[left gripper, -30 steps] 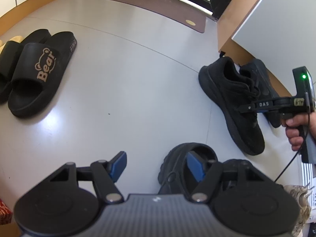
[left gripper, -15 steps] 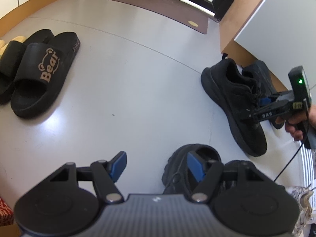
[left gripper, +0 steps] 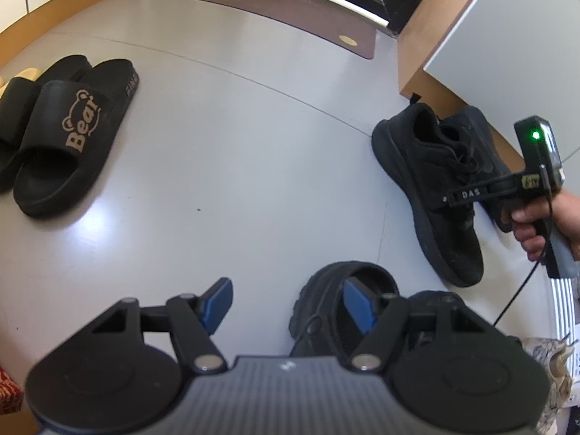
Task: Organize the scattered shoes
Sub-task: 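Lower the black sneaker to the floor and open the right gripper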
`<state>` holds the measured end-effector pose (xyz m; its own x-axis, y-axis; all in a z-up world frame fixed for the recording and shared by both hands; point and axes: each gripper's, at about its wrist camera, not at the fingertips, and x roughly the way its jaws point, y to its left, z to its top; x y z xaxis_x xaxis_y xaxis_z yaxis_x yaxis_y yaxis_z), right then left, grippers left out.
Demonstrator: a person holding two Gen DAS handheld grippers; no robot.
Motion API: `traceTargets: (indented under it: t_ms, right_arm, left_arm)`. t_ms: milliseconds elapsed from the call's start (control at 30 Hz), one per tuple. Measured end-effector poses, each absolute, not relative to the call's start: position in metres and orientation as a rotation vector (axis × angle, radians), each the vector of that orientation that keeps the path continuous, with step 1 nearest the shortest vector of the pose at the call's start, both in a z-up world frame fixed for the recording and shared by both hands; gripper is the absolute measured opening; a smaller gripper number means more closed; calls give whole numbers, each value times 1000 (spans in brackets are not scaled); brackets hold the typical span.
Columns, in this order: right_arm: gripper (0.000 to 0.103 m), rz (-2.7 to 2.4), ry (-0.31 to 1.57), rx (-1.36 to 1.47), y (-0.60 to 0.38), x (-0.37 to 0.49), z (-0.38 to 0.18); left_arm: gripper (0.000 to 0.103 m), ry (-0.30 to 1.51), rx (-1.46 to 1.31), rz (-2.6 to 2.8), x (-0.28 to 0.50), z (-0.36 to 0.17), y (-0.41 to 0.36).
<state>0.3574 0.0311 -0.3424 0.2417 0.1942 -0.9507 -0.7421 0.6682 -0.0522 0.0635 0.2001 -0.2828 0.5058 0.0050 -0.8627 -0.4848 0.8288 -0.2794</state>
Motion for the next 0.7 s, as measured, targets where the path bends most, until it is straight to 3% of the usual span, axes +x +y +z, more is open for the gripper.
traceTargets:
  t_ms: [700]
  right_arm:
    - [76, 205, 1356, -213, 14, 377, -345]
  left_arm:
    - [70, 1005, -562, 314, 61, -285, 204]
